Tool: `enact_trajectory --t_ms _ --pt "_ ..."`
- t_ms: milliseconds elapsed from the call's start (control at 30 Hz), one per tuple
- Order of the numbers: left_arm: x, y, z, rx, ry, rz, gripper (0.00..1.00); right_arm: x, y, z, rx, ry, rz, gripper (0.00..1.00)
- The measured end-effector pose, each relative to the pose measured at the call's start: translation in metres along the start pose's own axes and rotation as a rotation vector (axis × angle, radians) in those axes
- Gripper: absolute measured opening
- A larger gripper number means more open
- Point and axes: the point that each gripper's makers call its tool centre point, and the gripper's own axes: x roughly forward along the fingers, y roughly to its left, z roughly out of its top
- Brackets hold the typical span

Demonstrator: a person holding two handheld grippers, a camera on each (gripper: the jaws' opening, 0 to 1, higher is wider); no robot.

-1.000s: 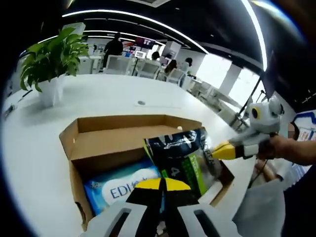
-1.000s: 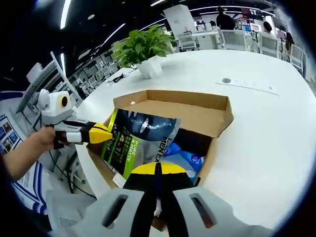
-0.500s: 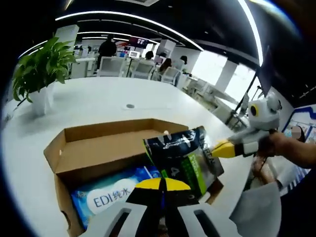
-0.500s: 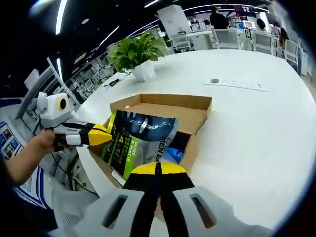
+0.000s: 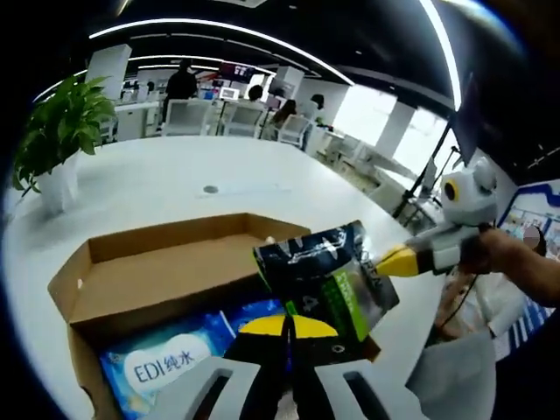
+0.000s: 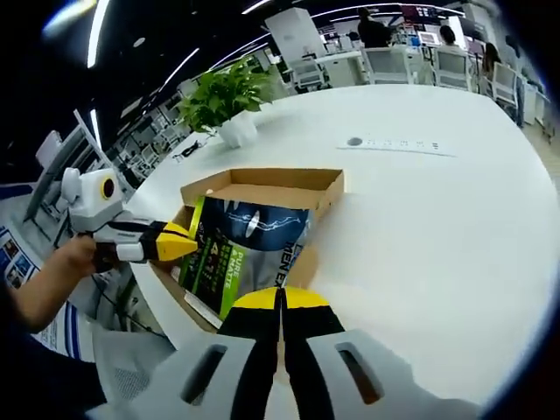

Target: Operate the shoe box by opening the lid, removing the specified soft item, and placing it in the target area until the item is outside and the box remains undamaged.

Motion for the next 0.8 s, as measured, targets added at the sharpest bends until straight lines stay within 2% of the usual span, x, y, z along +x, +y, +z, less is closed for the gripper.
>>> enact_trajectory --t_ms 800 --pt "0.053 -0.033 0.006 0.001 0.065 -0.052 0.0 -0.03 -0.054 -0.009 0.029 0.039 -0.067 0.0"
